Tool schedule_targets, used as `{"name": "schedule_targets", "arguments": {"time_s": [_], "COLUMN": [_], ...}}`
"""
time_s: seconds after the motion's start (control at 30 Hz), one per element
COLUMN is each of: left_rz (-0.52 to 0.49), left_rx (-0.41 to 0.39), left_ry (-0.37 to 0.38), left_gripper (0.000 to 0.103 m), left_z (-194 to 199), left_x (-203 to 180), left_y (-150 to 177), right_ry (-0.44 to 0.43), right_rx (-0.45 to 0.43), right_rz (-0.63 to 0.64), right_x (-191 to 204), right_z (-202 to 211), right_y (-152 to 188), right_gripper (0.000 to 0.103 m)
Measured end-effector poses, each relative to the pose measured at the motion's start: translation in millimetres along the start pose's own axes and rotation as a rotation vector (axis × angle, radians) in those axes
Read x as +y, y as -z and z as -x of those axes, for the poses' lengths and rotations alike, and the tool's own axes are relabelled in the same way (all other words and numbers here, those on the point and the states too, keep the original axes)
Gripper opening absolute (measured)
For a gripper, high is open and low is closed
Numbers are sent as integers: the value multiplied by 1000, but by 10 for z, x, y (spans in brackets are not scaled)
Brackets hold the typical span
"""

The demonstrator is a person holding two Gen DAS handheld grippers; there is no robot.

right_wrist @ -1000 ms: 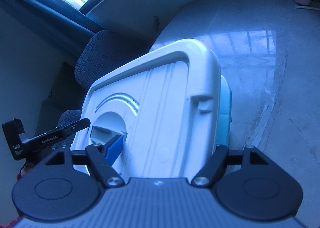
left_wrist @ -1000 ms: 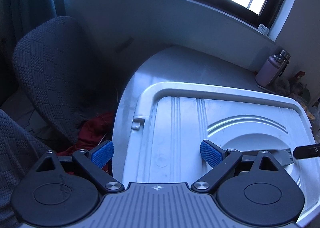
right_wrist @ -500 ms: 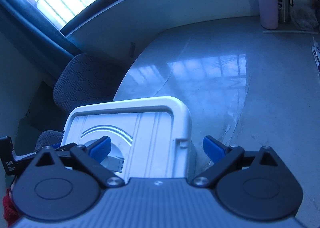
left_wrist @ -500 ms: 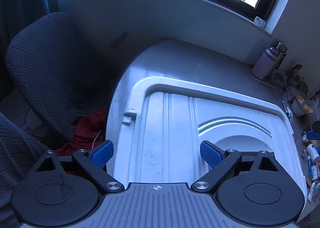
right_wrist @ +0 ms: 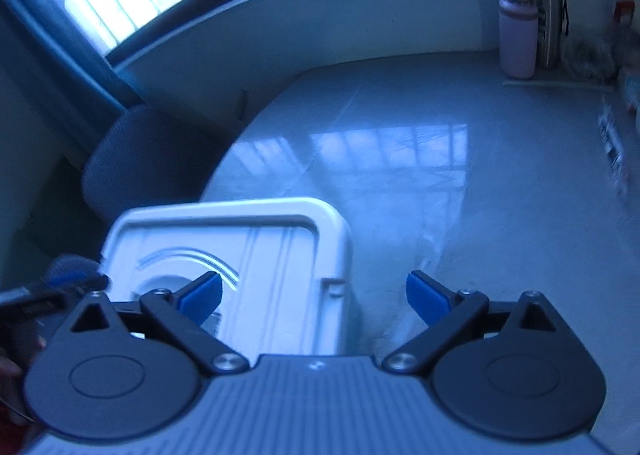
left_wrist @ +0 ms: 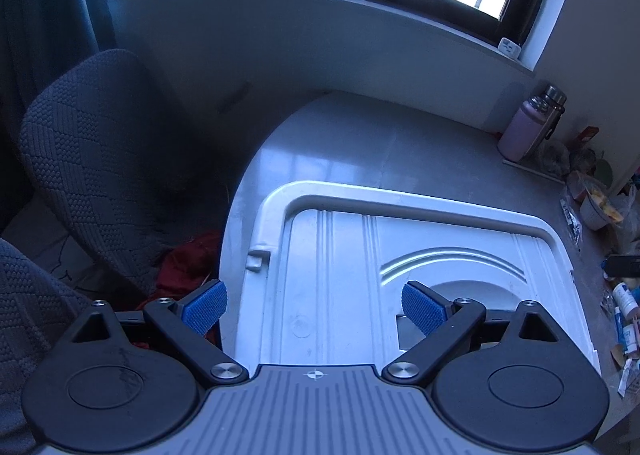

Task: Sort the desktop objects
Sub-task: 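Open the right gripper off the lid rim while the left gripper presses the lid, then open the left gripper and lift both grippers away from the lid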

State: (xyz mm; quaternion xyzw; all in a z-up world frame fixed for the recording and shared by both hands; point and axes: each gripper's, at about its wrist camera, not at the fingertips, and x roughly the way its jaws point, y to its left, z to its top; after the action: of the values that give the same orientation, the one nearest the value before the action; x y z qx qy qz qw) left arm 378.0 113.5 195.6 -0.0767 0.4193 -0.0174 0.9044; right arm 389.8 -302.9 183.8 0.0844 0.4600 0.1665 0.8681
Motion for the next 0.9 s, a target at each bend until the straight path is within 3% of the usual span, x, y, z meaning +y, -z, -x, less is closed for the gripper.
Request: {"name": "schedule_targets", "arguments": {"time_s": [0.03, 0.2, 0.37, 0.63, 0.8, 0.9], "left_rz": [-10, -56, -109, -114, -91, -74], "left_rx": [8, 81, 138, 199, 203, 201], "left_ry": [-11, -93, -122, -161, -135, -125], "left_gripper": [96, 96, 96, 96, 97, 97], "left_z": [9, 8, 9, -113, -173, -190], "left_x": [-4, -2, -60, -51, 7, 52], "left_y": [-17, -53, -65, -88, -40, -15], "right_ry": [21, 59, 92, 117, 104, 141], "right_rx": [11, 71, 105, 133, 120, 98], "right_rz": [28, 91, 83, 6, -35, -48], "right_x": [34, 165, 204, 262, 208, 180], "right_z": [-13, -87, -111, -154, -131, -112], "right_y": [25, 168, 235, 396, 421, 424], "right_gripper": [94, 47, 45, 46, 46, 46]}}
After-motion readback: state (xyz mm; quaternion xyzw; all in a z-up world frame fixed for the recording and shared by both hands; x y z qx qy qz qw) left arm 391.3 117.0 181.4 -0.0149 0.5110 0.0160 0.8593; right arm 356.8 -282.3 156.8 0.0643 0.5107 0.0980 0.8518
